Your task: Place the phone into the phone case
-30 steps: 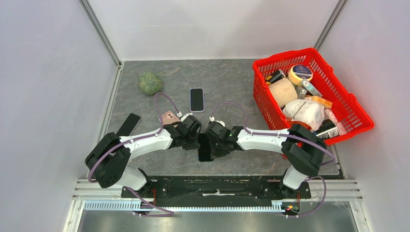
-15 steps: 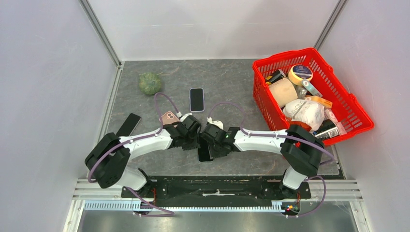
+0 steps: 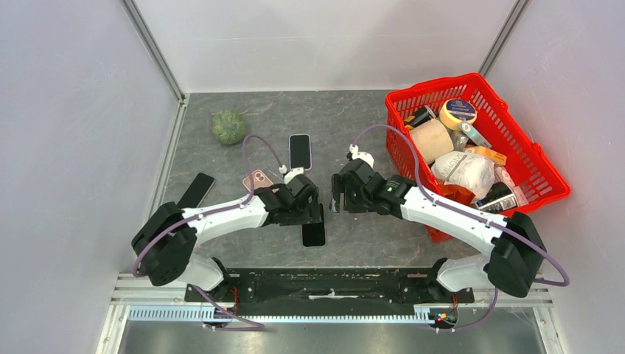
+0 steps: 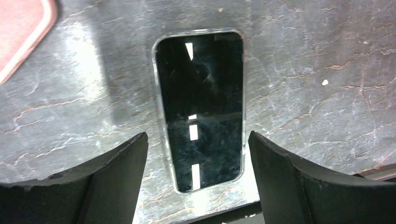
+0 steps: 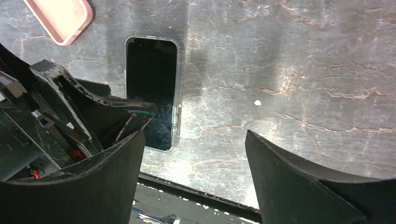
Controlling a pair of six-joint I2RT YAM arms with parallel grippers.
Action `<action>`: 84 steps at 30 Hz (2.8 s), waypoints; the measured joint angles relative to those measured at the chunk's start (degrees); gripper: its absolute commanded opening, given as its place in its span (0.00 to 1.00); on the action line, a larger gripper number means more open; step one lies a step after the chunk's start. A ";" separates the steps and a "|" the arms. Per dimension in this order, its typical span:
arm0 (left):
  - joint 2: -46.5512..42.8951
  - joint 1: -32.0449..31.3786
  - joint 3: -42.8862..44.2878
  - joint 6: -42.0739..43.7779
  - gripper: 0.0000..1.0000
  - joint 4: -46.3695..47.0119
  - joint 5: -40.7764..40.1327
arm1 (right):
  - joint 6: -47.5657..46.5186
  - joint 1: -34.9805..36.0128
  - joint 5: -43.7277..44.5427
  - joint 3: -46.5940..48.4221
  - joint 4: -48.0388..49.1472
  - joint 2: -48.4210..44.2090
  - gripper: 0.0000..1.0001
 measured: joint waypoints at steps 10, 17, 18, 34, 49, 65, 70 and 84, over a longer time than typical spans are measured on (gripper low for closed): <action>10.23 -4.39 9.16 1.66 0.88 -4.20 -5.38 | -0.90 -1.03 0.17 0.00 -1.90 -1.29 0.90; 14.16 -5.27 11.61 2.19 0.89 -7.28 -8.22 | -1.09 -1.95 1.44 -0.74 -4.52 -1.81 0.91; 14.45 -5.38 11.63 2.16 0.89 -7.32 -8.37 | -1.11 -2.01 1.49 -0.83 -4.90 -1.84 0.91; 17.53 -6.34 13.05 2.75 0.81 -7.21 -9.68 | -1.31 -2.93 2.51 -2.64 -4.61 -6.99 0.93; 23.26 -3.19 21.53 5.49 0.41 -6.64 -9.97 | -1.31 -3.58 3.19 -2.64 -5.33 -12.26 0.93; 47.65 10.14 59.36 18.82 0.39 -4.55 -9.66 | -1.27 -3.58 3.80 -2.64 -7.85 -13.07 0.92; 53.55 12.50 66.84 21.35 0.40 -6.27 -9.55 | -1.29 -3.58 3.67 -2.64 -7.87 -13.07 0.92; 55.63 13.97 68.06 23.80 0.87 -7.21 -6.49 | -1.49 -3.58 2.93 -2.64 -7.87 -12.96 0.97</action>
